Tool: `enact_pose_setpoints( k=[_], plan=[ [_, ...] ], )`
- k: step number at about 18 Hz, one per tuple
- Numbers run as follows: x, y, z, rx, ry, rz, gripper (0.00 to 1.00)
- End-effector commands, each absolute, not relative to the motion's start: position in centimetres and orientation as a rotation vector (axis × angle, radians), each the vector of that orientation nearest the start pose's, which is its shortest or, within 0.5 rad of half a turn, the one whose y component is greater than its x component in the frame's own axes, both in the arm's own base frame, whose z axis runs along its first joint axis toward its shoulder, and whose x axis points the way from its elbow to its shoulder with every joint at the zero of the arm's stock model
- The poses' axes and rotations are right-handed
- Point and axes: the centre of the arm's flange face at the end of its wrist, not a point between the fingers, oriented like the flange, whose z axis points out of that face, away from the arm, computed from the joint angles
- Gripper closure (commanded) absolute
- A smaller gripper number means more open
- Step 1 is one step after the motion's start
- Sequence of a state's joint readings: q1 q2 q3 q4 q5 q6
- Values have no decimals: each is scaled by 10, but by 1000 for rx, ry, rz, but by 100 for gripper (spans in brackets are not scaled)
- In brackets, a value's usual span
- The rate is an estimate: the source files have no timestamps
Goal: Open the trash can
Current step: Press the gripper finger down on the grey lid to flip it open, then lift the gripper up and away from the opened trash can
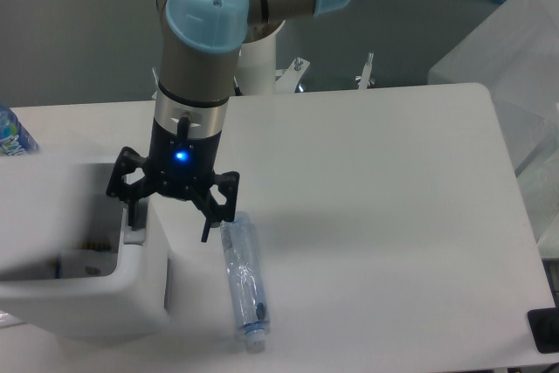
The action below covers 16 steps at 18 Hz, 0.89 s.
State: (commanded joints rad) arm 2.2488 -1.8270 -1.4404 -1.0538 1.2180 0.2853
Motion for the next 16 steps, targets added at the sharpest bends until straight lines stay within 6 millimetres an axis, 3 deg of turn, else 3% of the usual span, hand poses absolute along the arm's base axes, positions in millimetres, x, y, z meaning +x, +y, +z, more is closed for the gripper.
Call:
enact_pose_setpoints(
  k=[3, 8, 11, 16],
  plan=[
    [-262, 592, 479, -2593, -424, -171, 0],
    [-272, 593, 539, -2497, -359, -72, 0],
    [-300, 578, 563, -2482, -314, 48, 0],
    [-351, 545, 580, -2484, -387, 209, 0]
  ],
)
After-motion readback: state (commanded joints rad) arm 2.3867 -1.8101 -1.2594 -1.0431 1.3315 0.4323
